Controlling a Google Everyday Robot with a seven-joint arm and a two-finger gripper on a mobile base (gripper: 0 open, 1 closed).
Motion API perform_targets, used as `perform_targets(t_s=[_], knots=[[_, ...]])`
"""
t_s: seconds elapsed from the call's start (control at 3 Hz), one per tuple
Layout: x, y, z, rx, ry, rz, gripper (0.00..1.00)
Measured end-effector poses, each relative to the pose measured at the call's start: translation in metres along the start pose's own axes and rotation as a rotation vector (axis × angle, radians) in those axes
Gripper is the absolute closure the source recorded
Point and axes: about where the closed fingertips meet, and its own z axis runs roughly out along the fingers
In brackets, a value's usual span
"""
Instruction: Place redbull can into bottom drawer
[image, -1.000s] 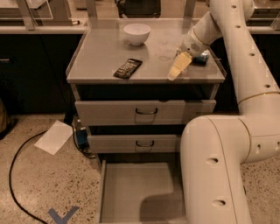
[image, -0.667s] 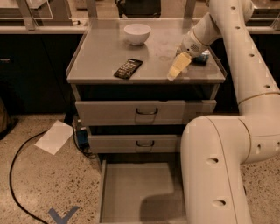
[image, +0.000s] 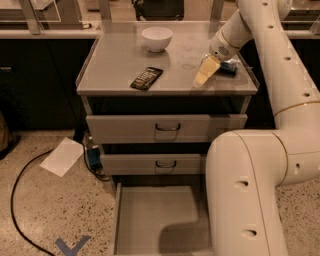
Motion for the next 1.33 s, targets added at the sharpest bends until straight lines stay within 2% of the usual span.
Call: perform_targets(t_s=[0.33,0.67,1.33], knots=[[0.003,-0.005,-0.011,0.028,0.01,0.018,0.0],[0.016,-0.01,-0.01,0.043,0.036,0.048,0.0],[0.048,-0.014,0.011,0.031,0.072,0.115,0.0]])
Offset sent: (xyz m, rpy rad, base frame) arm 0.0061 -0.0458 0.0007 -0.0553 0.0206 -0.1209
